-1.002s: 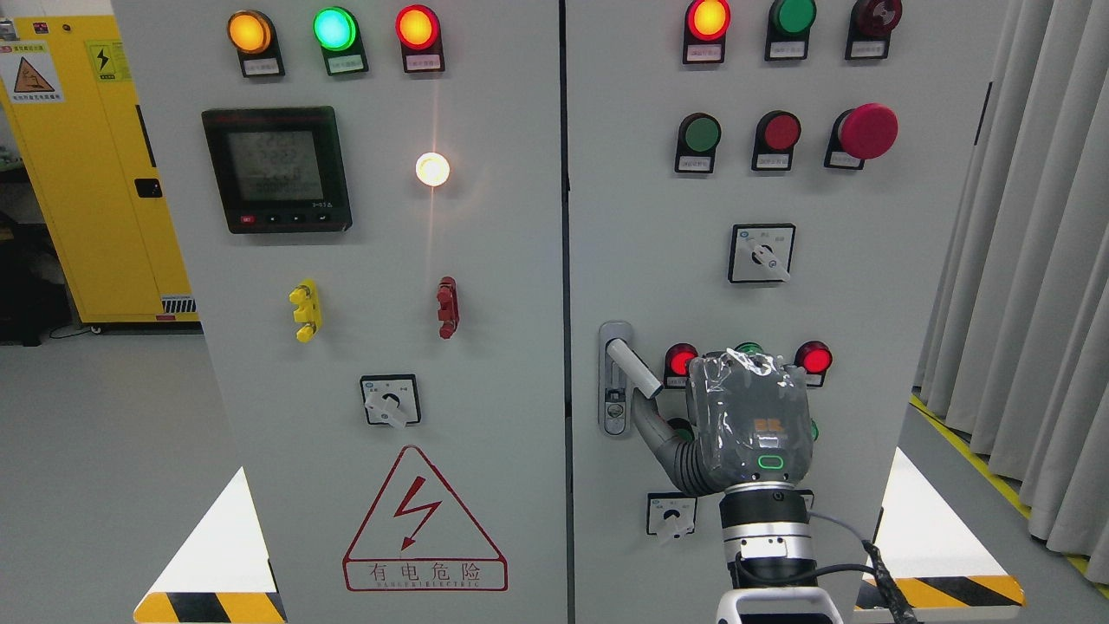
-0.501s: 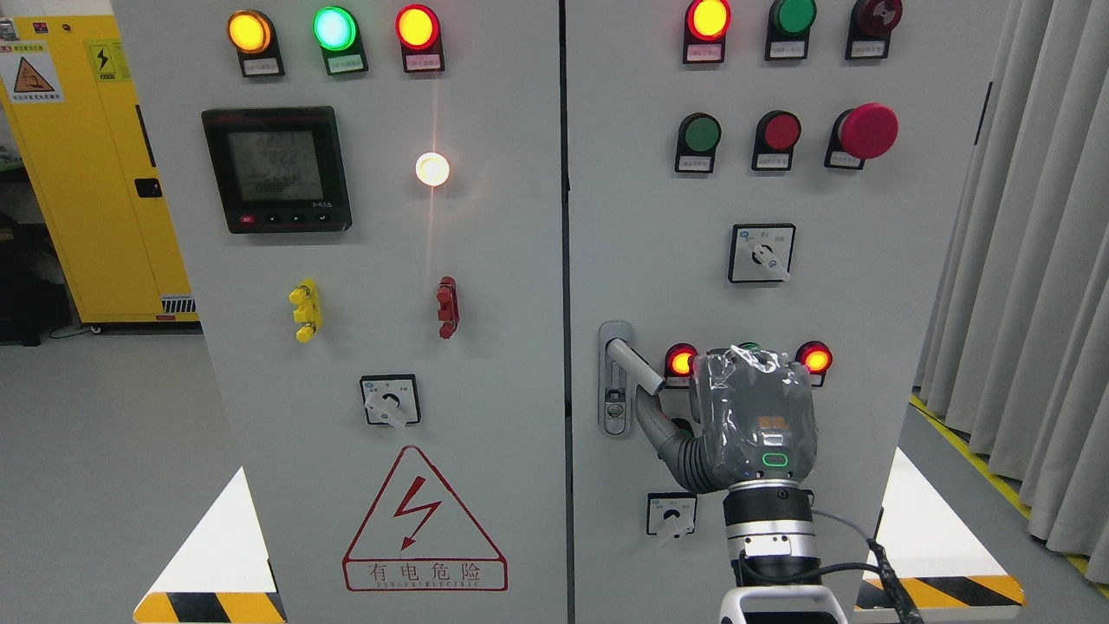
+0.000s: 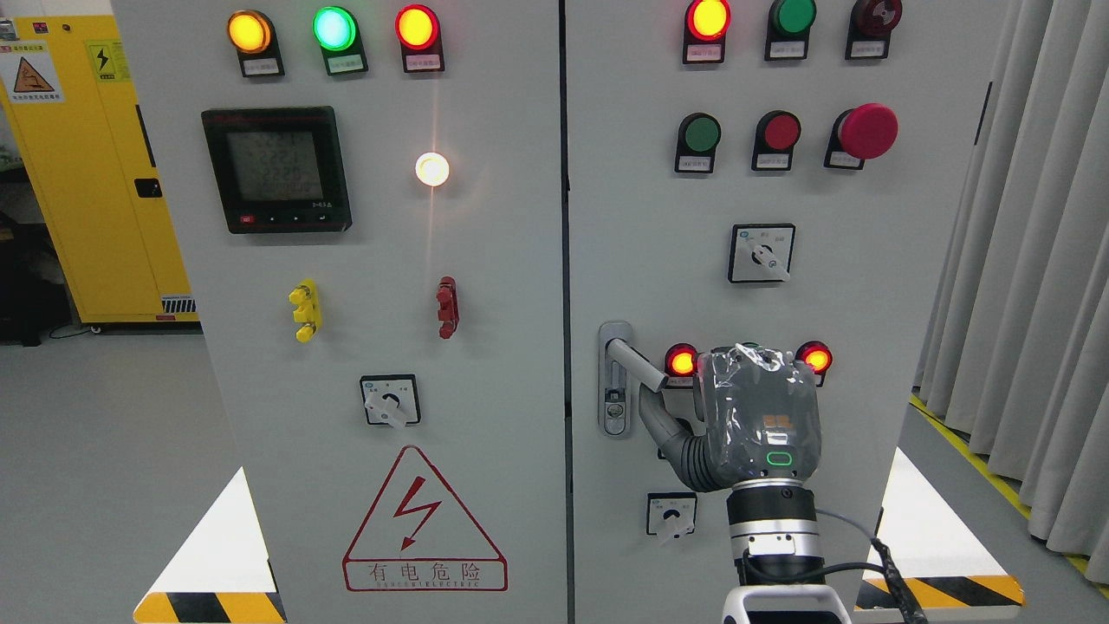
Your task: Release door handle
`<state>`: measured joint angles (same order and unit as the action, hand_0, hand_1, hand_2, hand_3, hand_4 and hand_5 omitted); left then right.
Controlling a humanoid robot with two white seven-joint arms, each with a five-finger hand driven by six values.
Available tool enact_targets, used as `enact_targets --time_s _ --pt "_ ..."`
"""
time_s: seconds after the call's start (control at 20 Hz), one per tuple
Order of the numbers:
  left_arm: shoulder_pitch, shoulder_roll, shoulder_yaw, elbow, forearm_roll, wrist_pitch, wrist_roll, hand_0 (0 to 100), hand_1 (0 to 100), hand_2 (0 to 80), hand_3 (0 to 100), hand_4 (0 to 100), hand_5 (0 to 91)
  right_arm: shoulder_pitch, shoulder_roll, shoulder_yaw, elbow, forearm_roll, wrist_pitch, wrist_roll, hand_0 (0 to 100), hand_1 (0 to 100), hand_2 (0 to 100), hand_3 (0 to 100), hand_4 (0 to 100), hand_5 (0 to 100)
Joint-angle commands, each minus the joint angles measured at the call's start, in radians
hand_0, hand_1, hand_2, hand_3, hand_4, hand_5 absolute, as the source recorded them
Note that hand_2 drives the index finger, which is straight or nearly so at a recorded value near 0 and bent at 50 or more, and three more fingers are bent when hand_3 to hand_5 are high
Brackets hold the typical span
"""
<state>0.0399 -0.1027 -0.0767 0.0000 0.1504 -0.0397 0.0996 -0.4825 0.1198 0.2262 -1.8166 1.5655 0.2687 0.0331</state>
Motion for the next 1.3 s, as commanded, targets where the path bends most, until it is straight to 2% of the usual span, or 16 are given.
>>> enact_targets --time_s 0.0,1.25 --pt "0.0 0.0 0.0 -0.015 0.0 0.0 0.0 12 56 0.0 0 0 0.0 -0.001 0.0 -0.004 -0.012 -0.002 0.0 0.001 41 37 100 100 100 100" --pt "0.0 0.0 0.0 -0.015 0.0 0.0 0.0 12 56 0.0 0 0 0.0 -0.018 0.0 -0.013 -0.009 -0.004 -0.002 0.002 42 36 100 100 100 100"
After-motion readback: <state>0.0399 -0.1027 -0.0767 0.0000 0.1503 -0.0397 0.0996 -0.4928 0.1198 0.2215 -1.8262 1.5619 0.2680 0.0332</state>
